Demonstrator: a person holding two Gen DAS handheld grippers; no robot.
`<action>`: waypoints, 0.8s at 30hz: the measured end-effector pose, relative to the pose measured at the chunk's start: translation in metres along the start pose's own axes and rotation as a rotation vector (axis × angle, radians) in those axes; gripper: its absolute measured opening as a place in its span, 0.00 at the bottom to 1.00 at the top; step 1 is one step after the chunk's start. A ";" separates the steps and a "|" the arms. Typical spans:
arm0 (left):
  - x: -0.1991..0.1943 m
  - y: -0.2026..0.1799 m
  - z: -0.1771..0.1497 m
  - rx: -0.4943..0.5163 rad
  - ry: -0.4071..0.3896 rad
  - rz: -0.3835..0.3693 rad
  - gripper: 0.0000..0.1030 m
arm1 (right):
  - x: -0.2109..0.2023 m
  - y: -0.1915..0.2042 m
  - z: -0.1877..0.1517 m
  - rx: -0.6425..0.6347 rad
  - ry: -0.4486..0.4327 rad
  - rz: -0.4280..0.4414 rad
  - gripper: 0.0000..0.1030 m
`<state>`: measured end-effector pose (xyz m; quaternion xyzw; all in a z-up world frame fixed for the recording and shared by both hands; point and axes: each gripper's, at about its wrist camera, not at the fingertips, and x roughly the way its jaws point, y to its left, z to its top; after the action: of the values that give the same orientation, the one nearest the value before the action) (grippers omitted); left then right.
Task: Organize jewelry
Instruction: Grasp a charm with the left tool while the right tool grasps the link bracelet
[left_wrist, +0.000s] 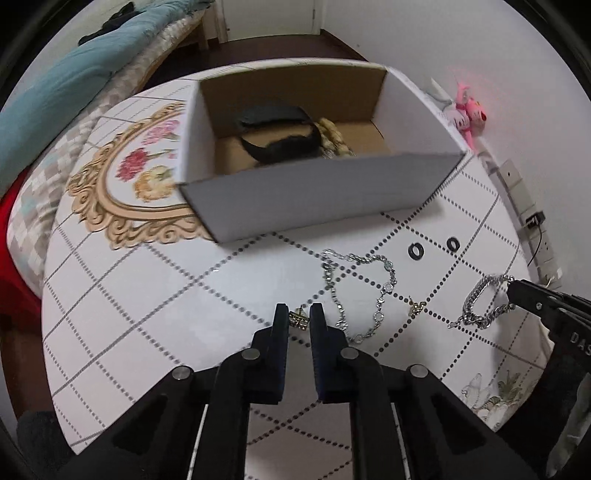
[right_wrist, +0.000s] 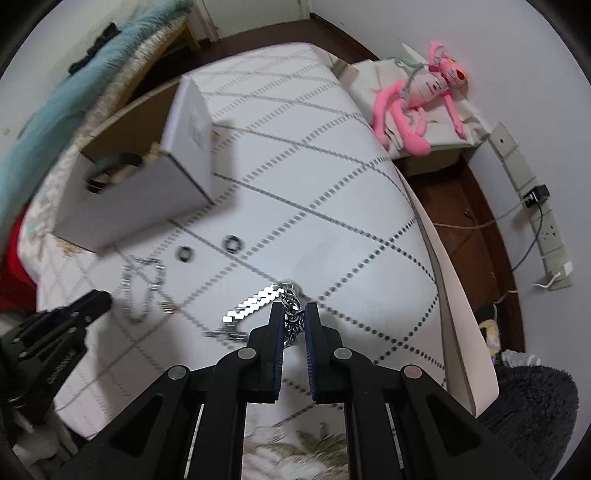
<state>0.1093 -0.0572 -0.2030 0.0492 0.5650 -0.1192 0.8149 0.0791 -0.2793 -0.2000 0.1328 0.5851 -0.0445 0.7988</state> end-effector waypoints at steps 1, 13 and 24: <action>-0.007 0.004 0.000 -0.012 -0.007 -0.009 0.09 | -0.007 0.003 0.001 -0.004 -0.008 0.020 0.11; -0.091 0.021 0.058 -0.061 -0.151 -0.115 0.09 | -0.097 0.060 0.066 -0.123 -0.151 0.236 0.11; -0.051 0.046 0.129 -0.087 -0.064 -0.114 0.09 | -0.044 0.116 0.155 -0.242 -0.088 0.145 0.11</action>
<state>0.2213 -0.0339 -0.1120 -0.0224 0.5452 -0.1423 0.8258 0.2351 -0.2128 -0.0965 0.0755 0.5393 0.0785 0.8350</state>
